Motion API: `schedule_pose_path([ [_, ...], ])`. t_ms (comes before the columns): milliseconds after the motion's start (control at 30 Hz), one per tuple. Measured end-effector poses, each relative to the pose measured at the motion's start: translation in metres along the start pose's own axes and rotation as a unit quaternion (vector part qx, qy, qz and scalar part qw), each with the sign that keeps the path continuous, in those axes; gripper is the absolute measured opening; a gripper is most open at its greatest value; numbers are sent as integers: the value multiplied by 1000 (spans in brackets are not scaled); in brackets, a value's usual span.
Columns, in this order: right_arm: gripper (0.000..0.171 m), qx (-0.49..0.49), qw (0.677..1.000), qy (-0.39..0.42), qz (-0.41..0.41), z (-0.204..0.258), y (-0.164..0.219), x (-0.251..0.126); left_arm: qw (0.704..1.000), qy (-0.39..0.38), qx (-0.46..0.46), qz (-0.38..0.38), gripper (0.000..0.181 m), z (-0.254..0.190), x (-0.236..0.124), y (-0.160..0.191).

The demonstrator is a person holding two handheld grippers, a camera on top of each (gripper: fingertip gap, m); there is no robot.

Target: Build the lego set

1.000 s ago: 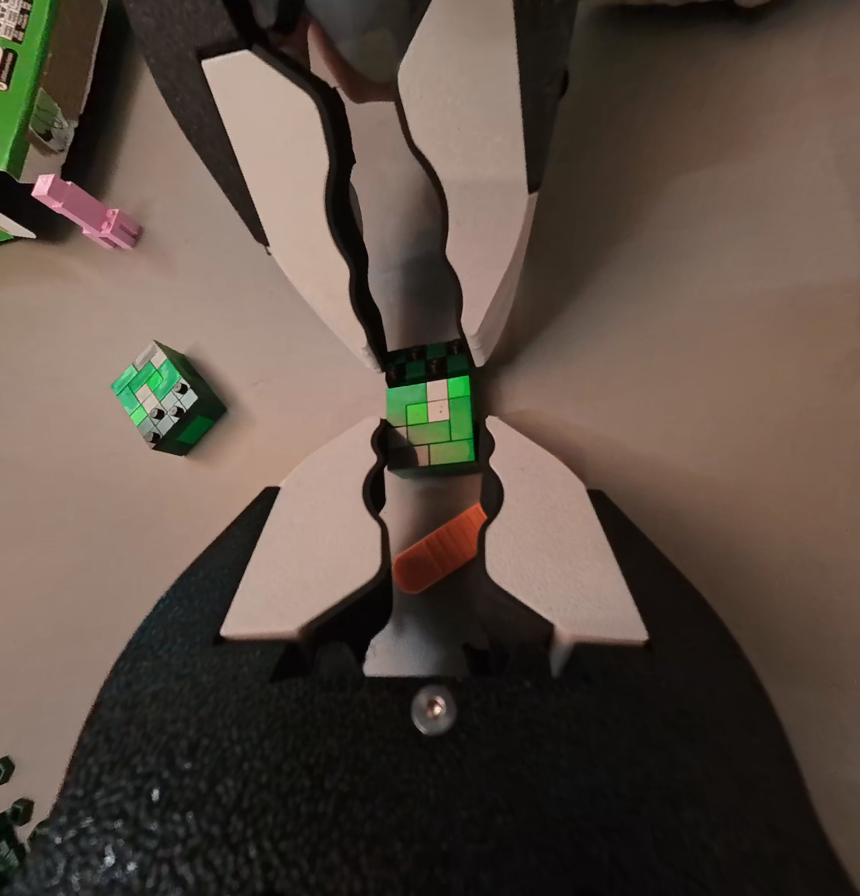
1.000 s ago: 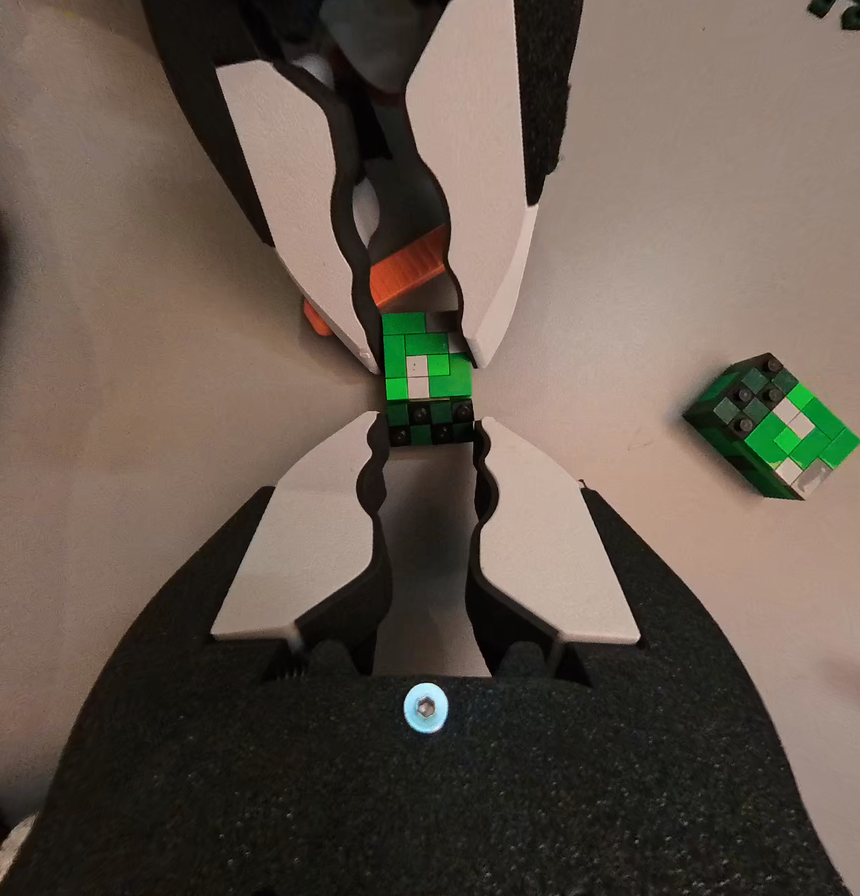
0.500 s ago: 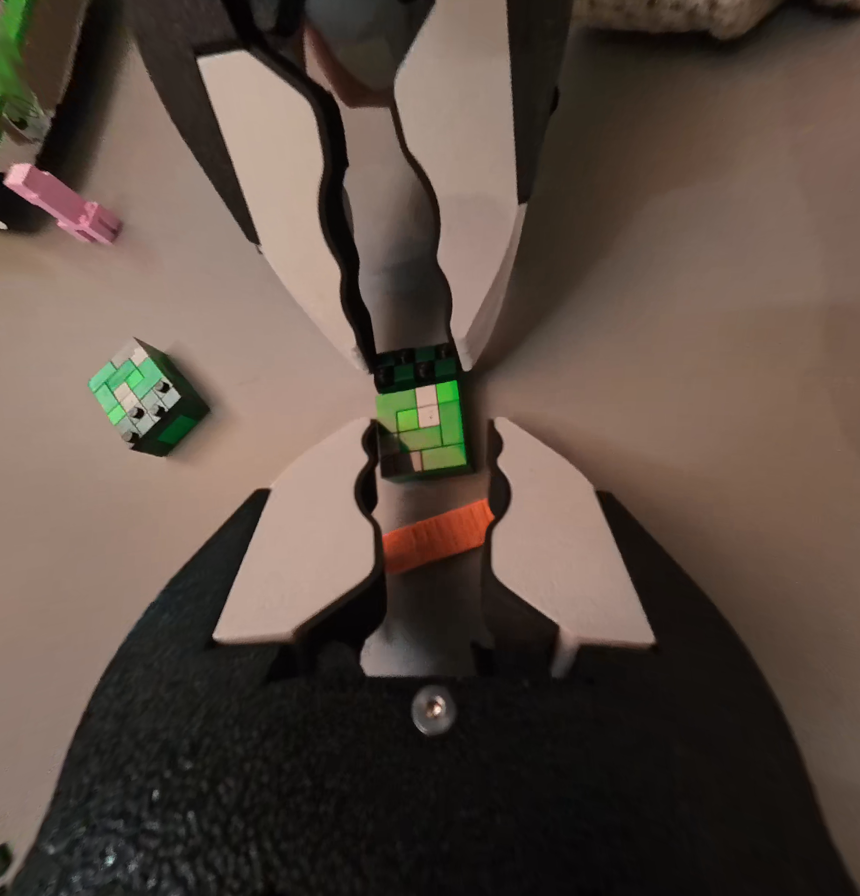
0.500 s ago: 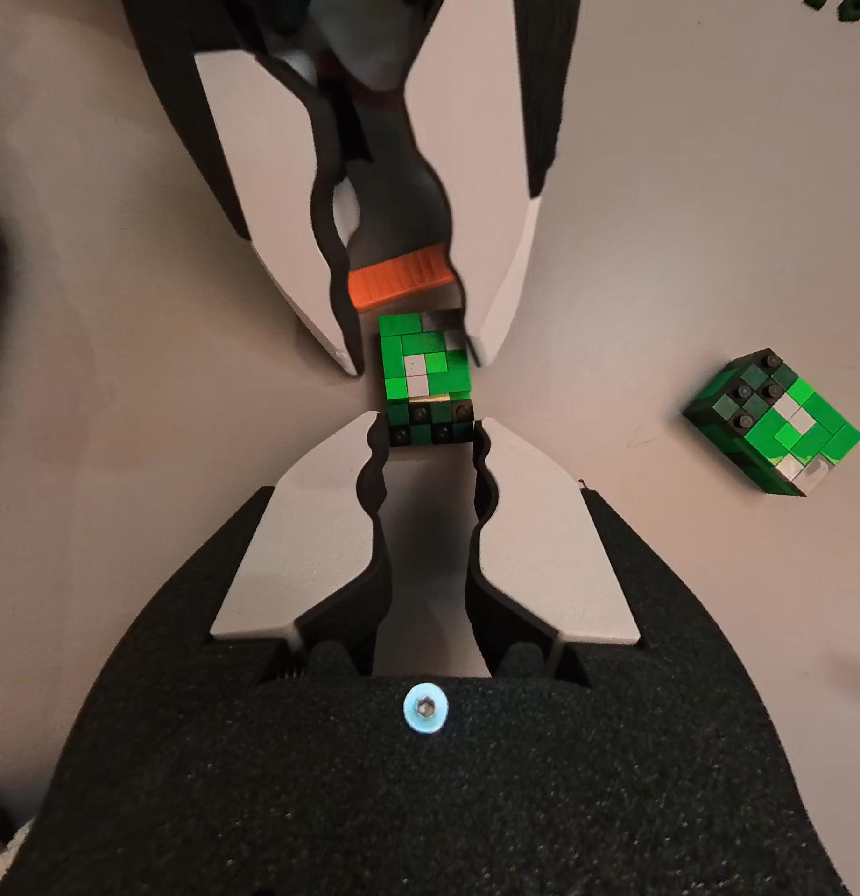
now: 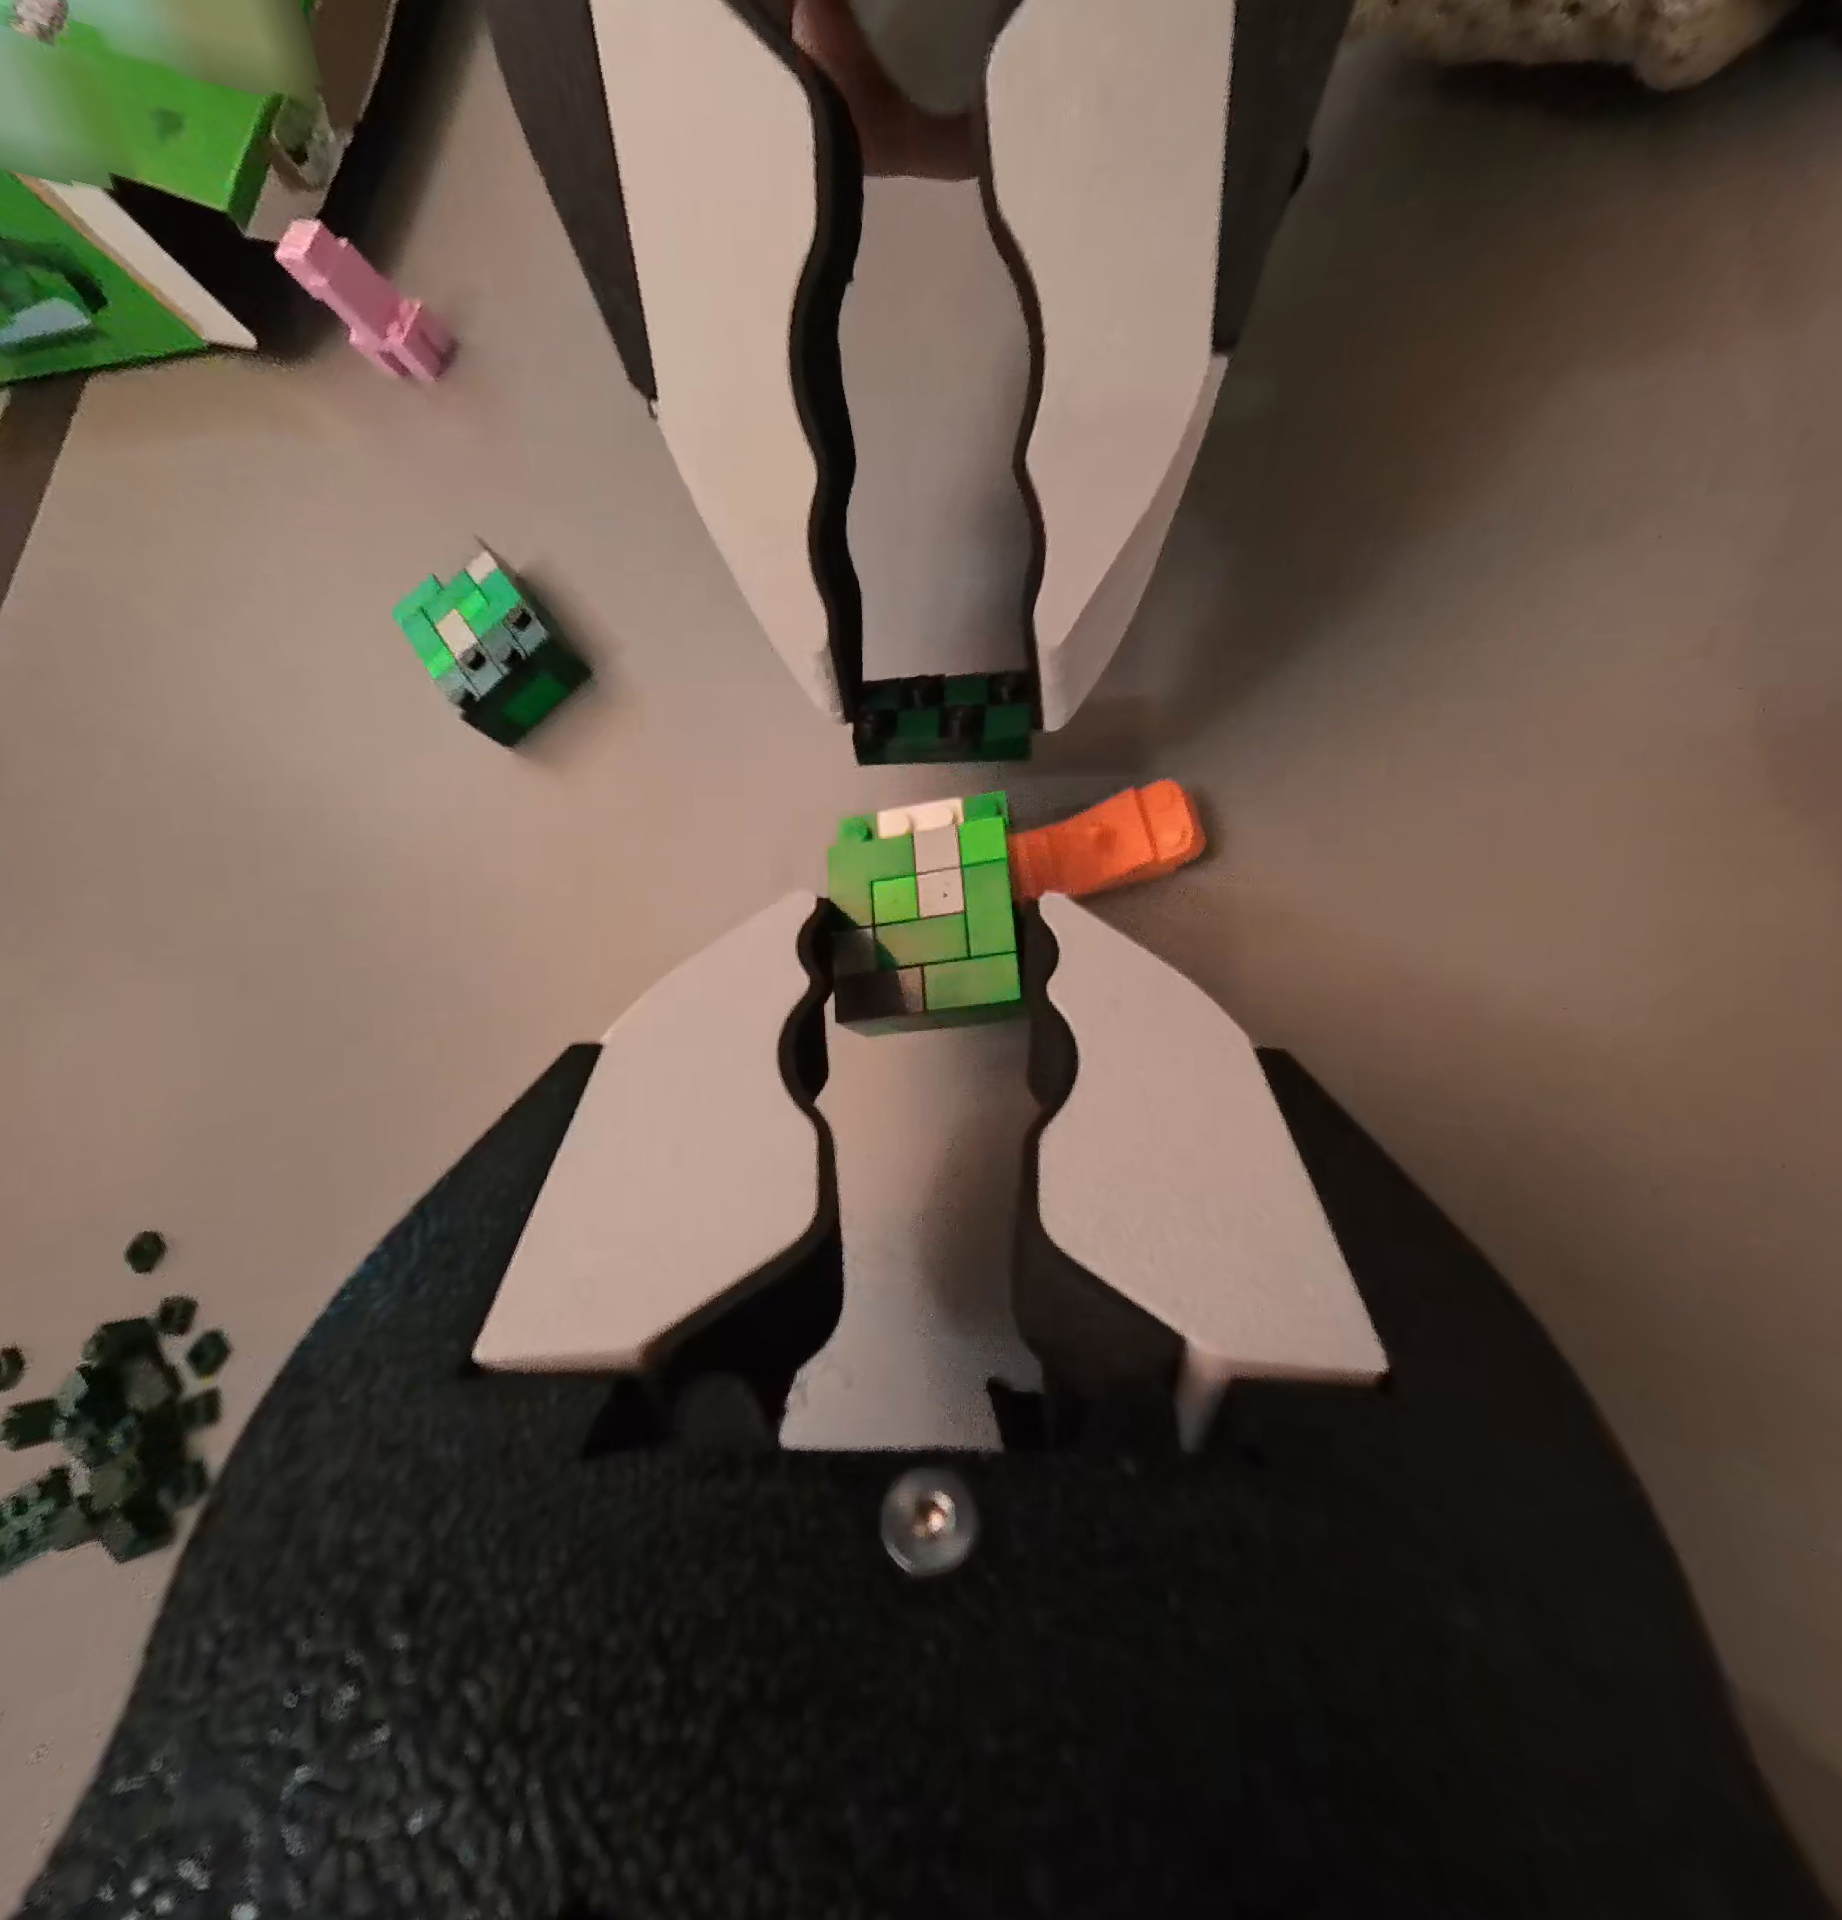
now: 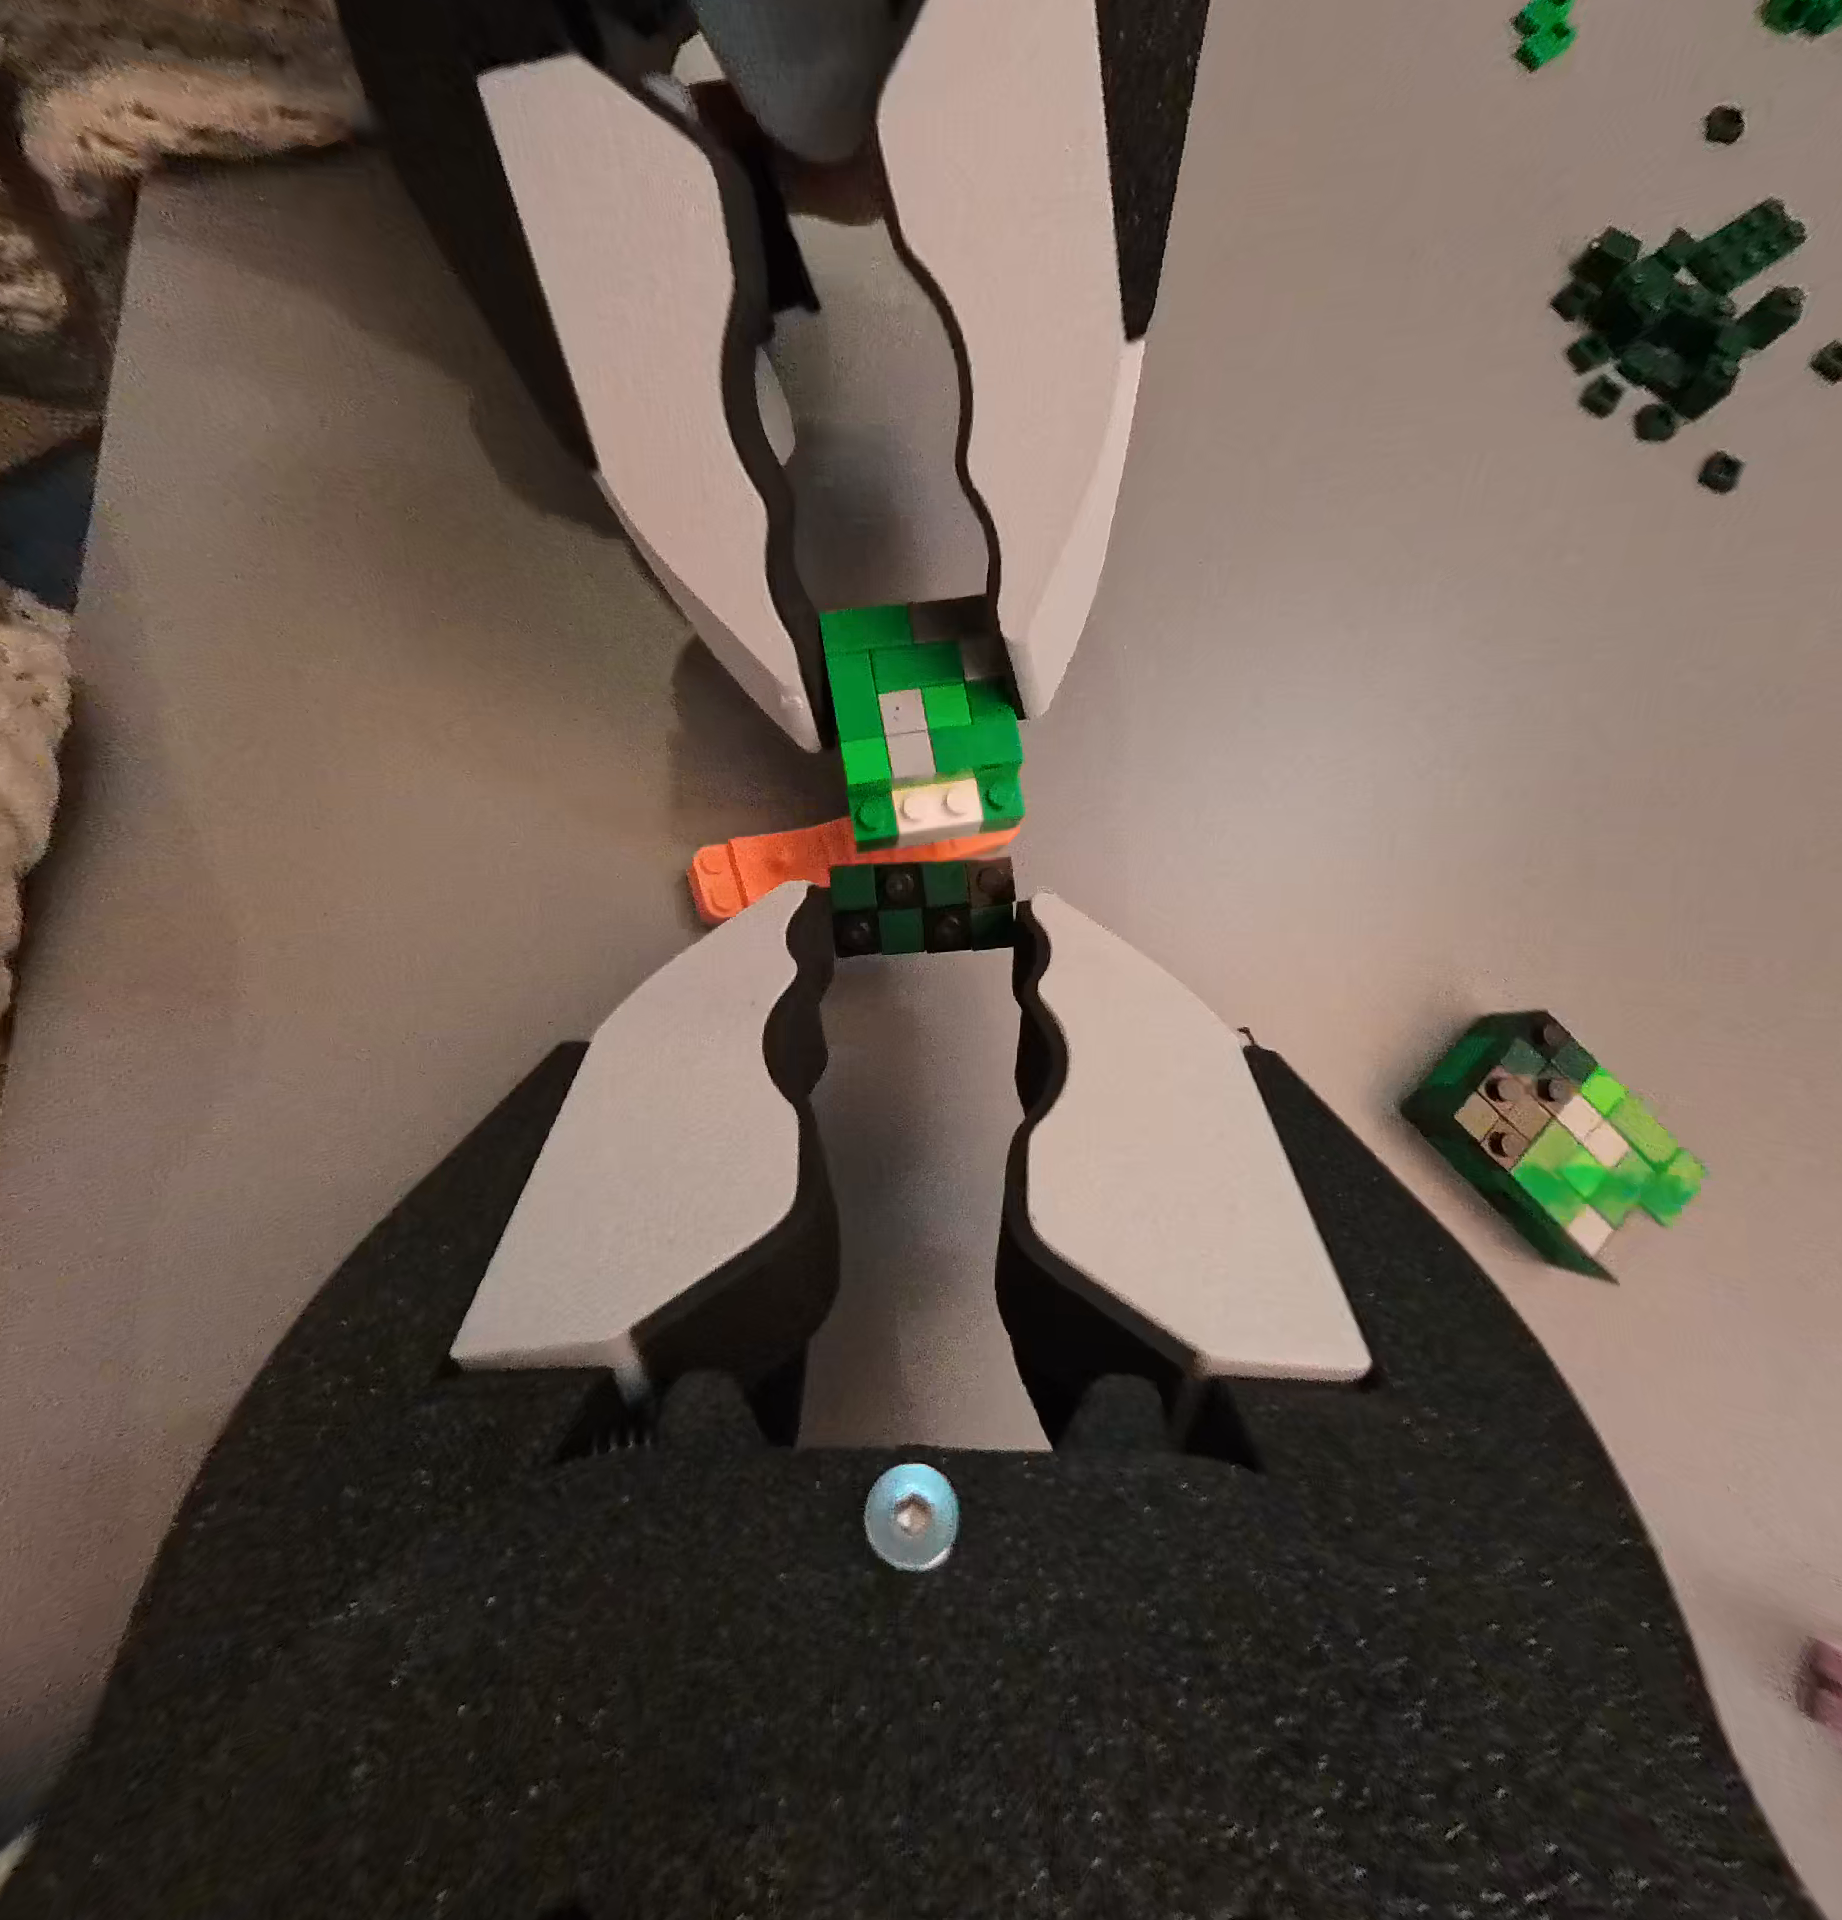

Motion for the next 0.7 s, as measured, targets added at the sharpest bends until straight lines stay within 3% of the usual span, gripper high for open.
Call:
schedule_pose_path([
  [700,33,-21,997,-13,67,4,-11,17,1000,0,-15,27,37,-6,20,4],
])
Point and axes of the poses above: each gripper's, where its closed fingertips meet, x out along the fingers, y out of its underside, z = x × y across the jaws, the point moved 10 cm from there along -x, back along the fingers, and after that the axes turned 13 degrees about y, right-handed, at the moved point
